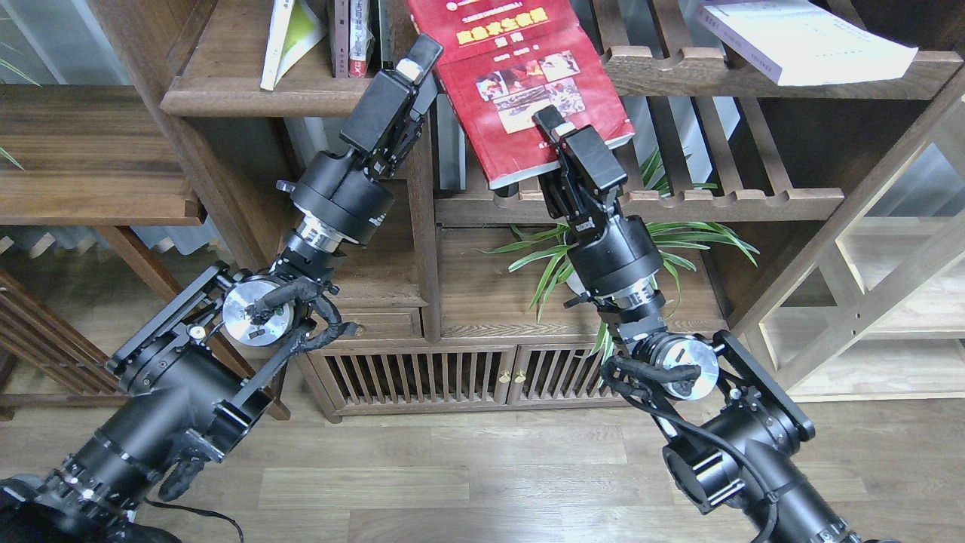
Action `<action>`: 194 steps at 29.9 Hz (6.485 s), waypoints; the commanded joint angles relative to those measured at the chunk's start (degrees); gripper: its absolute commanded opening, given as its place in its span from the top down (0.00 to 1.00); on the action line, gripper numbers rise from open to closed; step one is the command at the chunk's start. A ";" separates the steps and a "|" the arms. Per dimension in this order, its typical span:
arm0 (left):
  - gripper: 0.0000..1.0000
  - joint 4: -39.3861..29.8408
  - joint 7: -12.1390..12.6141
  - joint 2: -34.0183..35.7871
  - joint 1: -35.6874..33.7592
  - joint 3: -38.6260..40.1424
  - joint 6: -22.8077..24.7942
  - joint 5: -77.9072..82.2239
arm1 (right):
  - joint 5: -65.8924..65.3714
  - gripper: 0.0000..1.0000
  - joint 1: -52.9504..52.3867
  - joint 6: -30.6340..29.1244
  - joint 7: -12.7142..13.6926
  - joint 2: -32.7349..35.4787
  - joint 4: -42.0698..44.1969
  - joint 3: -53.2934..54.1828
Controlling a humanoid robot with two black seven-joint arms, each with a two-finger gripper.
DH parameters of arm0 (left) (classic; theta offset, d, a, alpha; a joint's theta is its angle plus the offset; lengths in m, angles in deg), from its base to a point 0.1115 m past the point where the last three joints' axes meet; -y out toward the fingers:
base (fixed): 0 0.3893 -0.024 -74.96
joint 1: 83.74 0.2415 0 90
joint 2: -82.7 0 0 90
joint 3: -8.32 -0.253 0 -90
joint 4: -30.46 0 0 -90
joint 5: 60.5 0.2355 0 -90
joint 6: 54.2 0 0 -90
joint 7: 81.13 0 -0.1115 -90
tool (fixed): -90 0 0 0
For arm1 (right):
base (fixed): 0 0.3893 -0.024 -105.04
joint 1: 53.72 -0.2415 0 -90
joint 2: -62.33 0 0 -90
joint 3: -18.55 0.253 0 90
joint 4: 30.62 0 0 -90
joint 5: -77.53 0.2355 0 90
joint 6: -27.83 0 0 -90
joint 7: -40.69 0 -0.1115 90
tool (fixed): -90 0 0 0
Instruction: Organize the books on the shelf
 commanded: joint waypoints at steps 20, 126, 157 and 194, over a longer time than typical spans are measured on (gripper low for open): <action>0.13 1.83 6.32 0.44 -1.44 1.13 -2.60 -8.16 | -0.10 0.95 -0.09 0.00 0.04 0.00 0.19 -0.49; 0.97 6.58 24.78 5.53 -6.98 4.20 0.00 -12.03 | -3.00 0.51 -1.06 0.00 0.92 0.00 0.90 1.97; 0.97 -7.39 29.61 29.70 -6.81 12.45 0.00 -2.19 | -3.52 0.33 -0.80 0.00 0.92 0.00 5.11 4.96; 1.00 -14.43 28.82 29.18 2.34 41.73 0.00 26.81 | -5.63 0.30 -0.71 5.86 1.01 0.00 9.42 1.36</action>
